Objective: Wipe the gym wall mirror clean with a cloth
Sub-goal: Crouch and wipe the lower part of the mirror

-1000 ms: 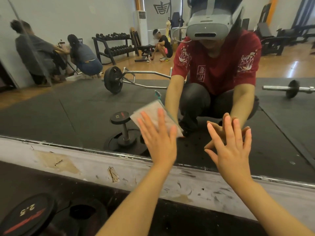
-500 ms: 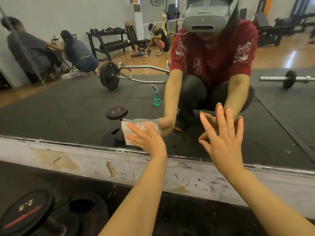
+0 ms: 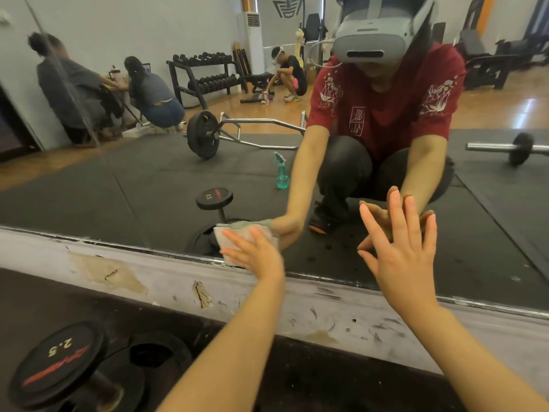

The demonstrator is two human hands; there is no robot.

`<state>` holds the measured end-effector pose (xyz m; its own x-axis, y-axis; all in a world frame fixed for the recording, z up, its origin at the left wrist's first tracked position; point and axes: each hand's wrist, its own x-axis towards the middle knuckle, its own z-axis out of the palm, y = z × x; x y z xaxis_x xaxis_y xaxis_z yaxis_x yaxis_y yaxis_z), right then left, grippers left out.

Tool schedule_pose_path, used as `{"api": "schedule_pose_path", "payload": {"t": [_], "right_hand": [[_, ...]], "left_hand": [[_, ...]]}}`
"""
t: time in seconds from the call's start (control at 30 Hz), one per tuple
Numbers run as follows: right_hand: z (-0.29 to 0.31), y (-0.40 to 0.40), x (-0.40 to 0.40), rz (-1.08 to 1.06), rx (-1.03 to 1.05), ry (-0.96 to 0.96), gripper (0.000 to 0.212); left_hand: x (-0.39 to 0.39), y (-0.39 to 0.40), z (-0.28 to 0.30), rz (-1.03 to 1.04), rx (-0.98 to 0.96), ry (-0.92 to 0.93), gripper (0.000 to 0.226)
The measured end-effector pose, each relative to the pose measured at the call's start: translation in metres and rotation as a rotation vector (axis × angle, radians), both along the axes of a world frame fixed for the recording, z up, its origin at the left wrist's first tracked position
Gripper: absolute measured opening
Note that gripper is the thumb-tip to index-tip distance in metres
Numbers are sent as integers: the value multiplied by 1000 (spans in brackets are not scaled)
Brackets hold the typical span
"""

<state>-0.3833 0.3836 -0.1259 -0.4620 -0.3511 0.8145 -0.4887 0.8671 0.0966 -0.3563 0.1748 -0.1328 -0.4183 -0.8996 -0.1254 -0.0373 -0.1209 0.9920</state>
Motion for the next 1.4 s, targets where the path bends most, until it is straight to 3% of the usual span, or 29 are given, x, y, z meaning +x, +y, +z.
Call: {"api": "schedule_pose_path", "payload": {"t": [0.1, 0.17, 0.37, 0.5, 0.63, 0.8, 0.9, 1.03, 1.2, 1.4], "right_hand": [[0, -2, 0, -1, -7, -11, 93], [-1, -2, 0, 1, -8, -7, 94], [-2, -2, -2, 22, -15, 14, 96], [-1, 1, -2, 27, -6, 5, 95], [-1, 0, -2, 19, 2, 3, 95], [3, -13, 12, 24, -46, -43, 103], [8, -35, 27, 84, -28, -48, 107], [0, -77, 44, 162, 46, -52, 110], [-6, -129, 41, 276, 243, 5, 111], [6, -168, 25, 205, 337, -33, 101]], "left_hand": [[4, -49, 23, 82, 114, -15, 58], [5, -60, 37, 66, 31, -40, 58], [2, -5, 81, -129, -956, -113, 73], [-8, -22, 97, -38, -1124, -53, 73], [-8, -47, 89, 63, -930, -31, 70], [1, -78, 73, 117, -273, -28, 61], [5, -84, 69, 95, -100, -23, 59], [14, -90, 71, 13, -117, -2, 53], [21, -102, 51, -58, -339, -109, 61], [12, -105, 27, -17, -371, -100, 60]]}}
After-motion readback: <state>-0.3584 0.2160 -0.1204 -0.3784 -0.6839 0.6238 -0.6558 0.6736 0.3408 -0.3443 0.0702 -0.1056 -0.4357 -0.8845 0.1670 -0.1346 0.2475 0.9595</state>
